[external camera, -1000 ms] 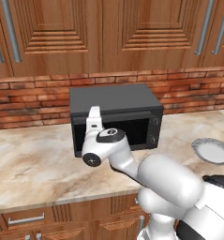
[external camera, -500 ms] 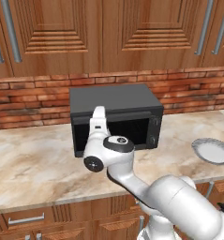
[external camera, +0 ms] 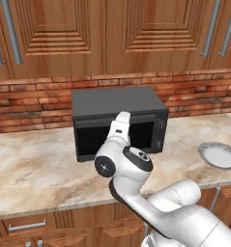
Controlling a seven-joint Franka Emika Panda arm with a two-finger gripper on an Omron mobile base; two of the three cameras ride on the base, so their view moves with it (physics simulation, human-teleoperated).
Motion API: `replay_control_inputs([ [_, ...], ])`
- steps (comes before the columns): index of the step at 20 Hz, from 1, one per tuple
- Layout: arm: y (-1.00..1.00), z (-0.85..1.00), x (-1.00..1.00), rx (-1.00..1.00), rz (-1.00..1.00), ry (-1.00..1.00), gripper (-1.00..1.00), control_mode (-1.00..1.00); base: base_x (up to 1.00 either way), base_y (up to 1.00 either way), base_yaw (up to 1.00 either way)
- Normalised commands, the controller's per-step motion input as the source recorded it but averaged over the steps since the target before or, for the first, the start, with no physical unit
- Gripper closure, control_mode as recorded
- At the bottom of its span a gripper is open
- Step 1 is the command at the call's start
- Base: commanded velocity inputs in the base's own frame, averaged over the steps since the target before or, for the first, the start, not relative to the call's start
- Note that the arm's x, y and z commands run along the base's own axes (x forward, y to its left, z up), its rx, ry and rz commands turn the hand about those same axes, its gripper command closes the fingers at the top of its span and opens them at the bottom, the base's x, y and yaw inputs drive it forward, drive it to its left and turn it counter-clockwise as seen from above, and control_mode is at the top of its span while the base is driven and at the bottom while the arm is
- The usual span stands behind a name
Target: Pick up the bagel from the plate, place it on the toaster oven rack, close the door, and set the timer.
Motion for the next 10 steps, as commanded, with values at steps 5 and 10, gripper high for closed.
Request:
replay_control_inputs([
  [5,-0.31,0.45,-0.18,0.24,-0.06,0.09,-1.00,-1.00,0.00,0.00,0.00],
  [10,-0.33,0.08,-0.09,0.24,0.00,0.04,-1.00,-1.00,0.00,0.00,0.00],
])
